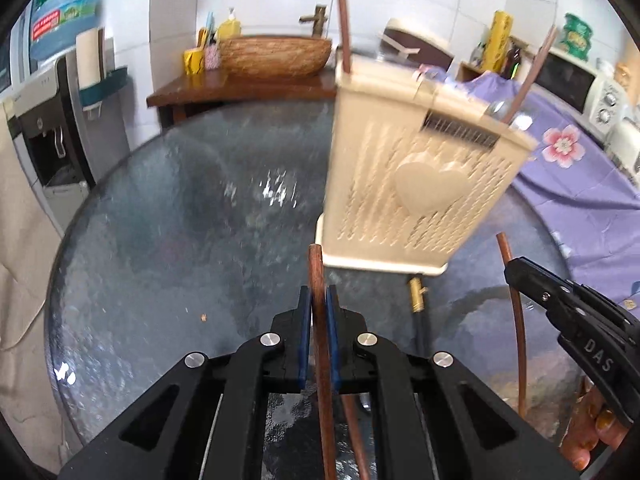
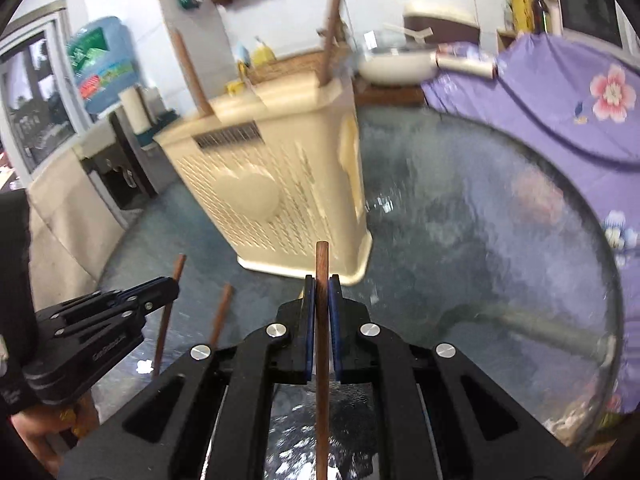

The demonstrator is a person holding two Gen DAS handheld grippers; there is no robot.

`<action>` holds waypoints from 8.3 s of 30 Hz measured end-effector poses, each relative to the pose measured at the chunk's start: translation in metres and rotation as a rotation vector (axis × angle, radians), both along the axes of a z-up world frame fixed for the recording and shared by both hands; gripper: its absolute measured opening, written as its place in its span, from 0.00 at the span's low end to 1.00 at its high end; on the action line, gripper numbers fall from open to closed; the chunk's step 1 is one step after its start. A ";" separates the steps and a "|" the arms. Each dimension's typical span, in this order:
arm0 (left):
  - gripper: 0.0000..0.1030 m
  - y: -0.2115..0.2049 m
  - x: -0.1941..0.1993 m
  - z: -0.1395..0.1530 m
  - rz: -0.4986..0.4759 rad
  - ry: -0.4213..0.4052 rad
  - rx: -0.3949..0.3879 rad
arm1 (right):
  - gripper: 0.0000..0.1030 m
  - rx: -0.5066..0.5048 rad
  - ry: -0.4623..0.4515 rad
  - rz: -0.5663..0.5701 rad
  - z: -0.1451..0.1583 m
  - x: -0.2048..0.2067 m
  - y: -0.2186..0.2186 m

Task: Organize utensils
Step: 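Lift the brown chopsticks with both tools and carry them over the cream holder, then lower the chopsticks into the holder and open both tools, then move both tools back down to the remaining utensils on the table, then close the left tool on a brown chopstick while the right tool grasps a black chopstick, then lift both chopsticks and carry them over the cream holder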

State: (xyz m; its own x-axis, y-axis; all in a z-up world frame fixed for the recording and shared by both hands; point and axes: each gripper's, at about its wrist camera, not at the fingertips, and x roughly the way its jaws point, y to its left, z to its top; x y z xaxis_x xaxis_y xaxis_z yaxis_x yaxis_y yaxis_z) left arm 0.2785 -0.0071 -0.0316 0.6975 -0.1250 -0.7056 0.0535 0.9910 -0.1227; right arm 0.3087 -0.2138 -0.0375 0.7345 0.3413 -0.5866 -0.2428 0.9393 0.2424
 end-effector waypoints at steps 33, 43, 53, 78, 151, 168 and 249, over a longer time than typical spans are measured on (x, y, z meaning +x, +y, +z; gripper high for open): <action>0.07 0.024 -0.058 0.110 -0.155 -0.200 -0.076 | 0.07 0.088 -0.211 0.179 0.112 -0.079 -0.030; 0.07 0.024 -0.056 0.144 -0.187 -0.249 -0.078 | 0.07 0.074 -0.215 0.227 0.142 -0.067 -0.019; 0.07 0.008 -0.030 0.232 -0.222 -0.345 -0.071 | 0.07 0.095 -0.268 0.223 0.224 -0.032 -0.016; 0.07 -0.017 0.079 0.170 -0.110 -0.191 -0.046 | 0.07 0.010 -0.235 0.051 0.169 0.059 0.009; 0.77 0.023 -0.060 -0.032 0.061 0.001 0.164 | 0.80 -0.308 0.160 -0.005 -0.074 -0.040 0.059; 0.48 0.010 -0.017 -0.038 0.000 0.071 0.061 | 0.50 -0.247 0.191 -0.027 -0.074 -0.004 0.050; 0.07 0.004 -0.090 0.124 -0.236 -0.256 -0.077 | 0.08 0.070 -0.127 0.321 0.110 -0.079 -0.004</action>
State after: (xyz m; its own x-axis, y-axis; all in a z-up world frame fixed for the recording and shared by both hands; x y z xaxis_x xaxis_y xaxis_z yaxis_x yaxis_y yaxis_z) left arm 0.1888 -0.0030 0.0923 0.7959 -0.3497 -0.4942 0.3182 0.9361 -0.1500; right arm 0.2296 -0.2174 0.0723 0.6487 0.6025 -0.4650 -0.5552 0.7925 0.2523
